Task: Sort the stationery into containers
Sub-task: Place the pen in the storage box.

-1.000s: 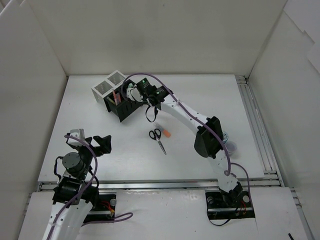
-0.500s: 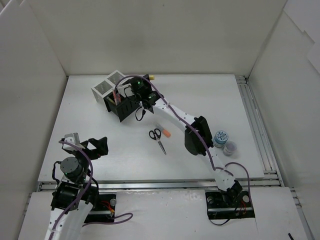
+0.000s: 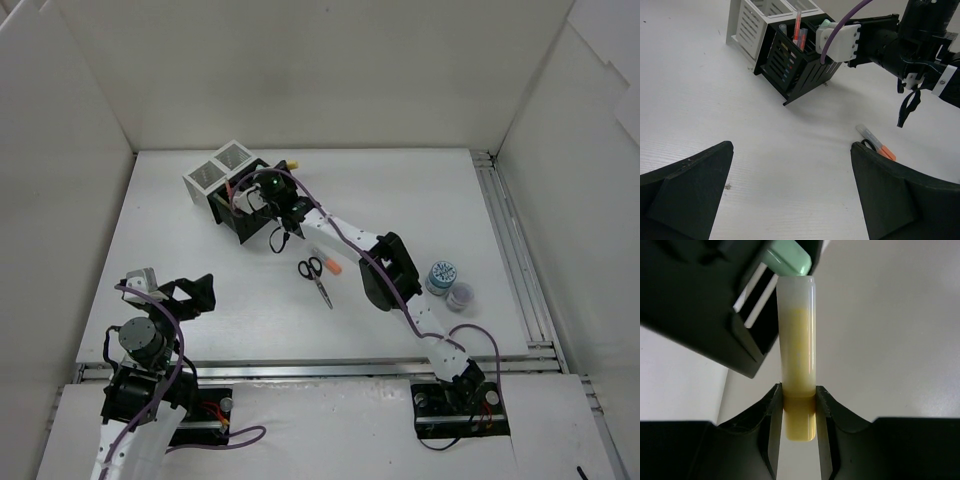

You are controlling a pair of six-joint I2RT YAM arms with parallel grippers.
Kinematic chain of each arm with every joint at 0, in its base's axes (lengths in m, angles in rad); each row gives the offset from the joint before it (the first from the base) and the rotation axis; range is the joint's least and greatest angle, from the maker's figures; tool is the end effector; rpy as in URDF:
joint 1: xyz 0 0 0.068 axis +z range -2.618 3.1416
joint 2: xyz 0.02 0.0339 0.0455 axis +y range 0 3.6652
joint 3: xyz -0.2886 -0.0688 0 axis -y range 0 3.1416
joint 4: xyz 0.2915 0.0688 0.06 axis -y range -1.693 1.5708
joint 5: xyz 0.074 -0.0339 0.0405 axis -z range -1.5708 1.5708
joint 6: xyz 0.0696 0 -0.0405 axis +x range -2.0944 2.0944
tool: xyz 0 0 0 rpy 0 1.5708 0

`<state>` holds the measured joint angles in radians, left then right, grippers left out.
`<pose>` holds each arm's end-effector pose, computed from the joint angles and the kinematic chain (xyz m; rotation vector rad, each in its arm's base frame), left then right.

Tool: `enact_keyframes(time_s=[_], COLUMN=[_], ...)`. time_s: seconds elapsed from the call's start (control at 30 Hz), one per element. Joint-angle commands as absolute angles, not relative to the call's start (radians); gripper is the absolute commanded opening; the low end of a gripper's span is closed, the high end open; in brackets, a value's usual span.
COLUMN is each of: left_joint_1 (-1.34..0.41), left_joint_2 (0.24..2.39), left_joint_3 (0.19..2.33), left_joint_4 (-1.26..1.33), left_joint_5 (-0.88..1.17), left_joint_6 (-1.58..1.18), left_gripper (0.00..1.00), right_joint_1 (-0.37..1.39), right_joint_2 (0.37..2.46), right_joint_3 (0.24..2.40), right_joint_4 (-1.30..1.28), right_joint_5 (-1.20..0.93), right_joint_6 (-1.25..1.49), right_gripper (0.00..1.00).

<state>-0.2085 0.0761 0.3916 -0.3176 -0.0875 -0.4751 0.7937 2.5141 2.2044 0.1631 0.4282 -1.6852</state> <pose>0.1324 -0.0218 0.2826 -0.2803 1.5672 -0.4664 0.5012 0.4684 0.2312 -1.5777 0.8968 -1.0137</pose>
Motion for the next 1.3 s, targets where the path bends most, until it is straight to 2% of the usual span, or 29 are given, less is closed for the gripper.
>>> enact_keyframes(time_s=[0.0,0.13,0.37,0.63,0.77,1.03,1.27], left_joint_1=[-0.209,-0.209,-0.209,-0.209,-0.209,-0.209,-0.209], left_joint_2=[0.084,0.089,0.086,0.078,0.075,0.045,0.029], left_joint_3=[0.422,0.42,0.419,0.42,0.422,0.42,0.422], left_joint_4=[-0.272,-0.27,-0.265,-0.265,-0.262,-0.262,-0.262], left_joint_5=[-0.098,-0.098,-0.094,-0.081,-0.075,-0.055,-0.038], left_joint_6=[-0.471,-0.469,-0.468,-0.468,-0.465,-0.466,-0.463], left_gripper=[0.99,0.99,0.99,0.99,0.99,0.99,0.99], right_joint_1=[0.802,0.81,0.821,0.831,0.844,0.865,0.865], right_joint_2=[2.482,2.482,2.471,2.438,2.404,2.338,2.301], right_joint_3=[2.188,2.155,2.145,2.132,2.111,2.1,2.12], right_joint_4=[0.242,0.272,0.287,0.311,0.339,0.359,0.344], right_joint_5=[0.403,0.397,0.408,0.448,0.489,0.515,0.557], right_joint_6=[-1.772,-1.795,-1.812,-1.839,-1.862,-1.864,-1.841], right_gripper=[0.05,0.07,0.26,0.33,0.43,0.52,0.56])
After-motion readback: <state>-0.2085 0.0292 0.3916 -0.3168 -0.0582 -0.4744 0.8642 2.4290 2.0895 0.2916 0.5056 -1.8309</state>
